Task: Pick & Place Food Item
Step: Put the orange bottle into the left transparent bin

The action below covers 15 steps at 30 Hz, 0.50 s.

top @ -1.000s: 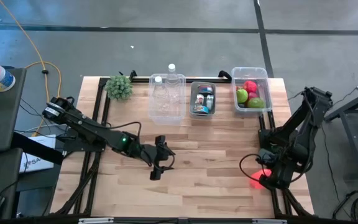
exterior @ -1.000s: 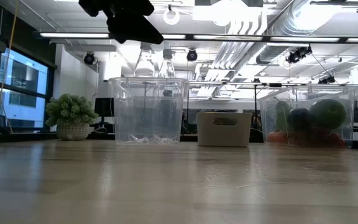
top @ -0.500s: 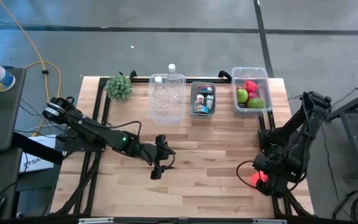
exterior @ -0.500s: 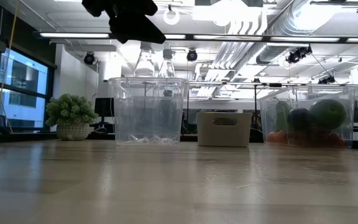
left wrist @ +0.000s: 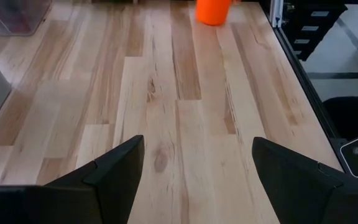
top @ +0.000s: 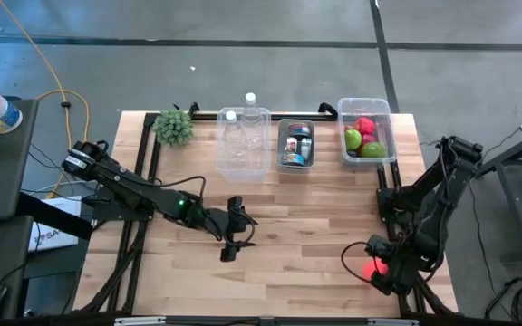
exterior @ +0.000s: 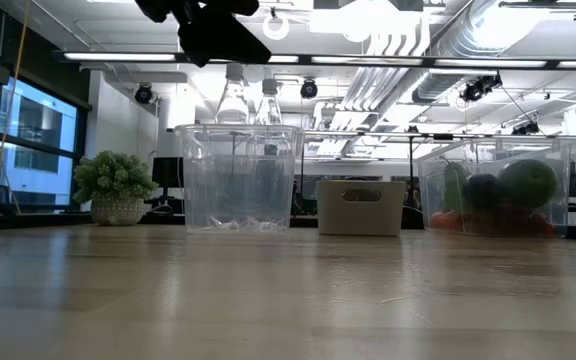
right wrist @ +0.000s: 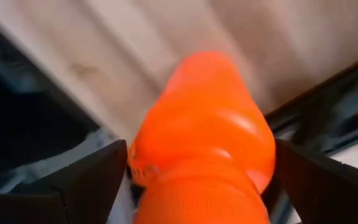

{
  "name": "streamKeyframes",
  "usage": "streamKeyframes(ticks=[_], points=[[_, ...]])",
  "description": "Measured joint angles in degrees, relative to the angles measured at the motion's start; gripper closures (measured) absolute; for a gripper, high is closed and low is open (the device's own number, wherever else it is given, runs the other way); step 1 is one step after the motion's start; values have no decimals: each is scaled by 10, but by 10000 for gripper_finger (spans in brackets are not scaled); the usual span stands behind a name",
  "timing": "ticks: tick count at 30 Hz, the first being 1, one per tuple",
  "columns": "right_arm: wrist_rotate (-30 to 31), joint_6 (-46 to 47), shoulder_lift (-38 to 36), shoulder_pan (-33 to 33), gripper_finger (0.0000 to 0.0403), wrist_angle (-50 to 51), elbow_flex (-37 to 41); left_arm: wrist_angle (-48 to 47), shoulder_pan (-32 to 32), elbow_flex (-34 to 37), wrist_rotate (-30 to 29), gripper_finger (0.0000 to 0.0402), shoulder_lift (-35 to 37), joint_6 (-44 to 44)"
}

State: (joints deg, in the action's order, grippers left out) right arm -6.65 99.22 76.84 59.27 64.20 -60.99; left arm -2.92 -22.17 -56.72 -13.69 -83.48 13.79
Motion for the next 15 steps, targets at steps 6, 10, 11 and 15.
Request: streamKeyframes(ticks=[6,10,11,15], points=[[18,10,30,-1,17,-4,-3,8,0,0,0,113,0,7],[1,-23,57,-5,17,-17,-4,25,-1,0,0,113,0,8],[2,-33,62,-4,17,-19,-5,29,-1,0,0,113,0,8],[2,-36,71,-7,17,-22,-5,35,-1,0,0,113,0,8]])
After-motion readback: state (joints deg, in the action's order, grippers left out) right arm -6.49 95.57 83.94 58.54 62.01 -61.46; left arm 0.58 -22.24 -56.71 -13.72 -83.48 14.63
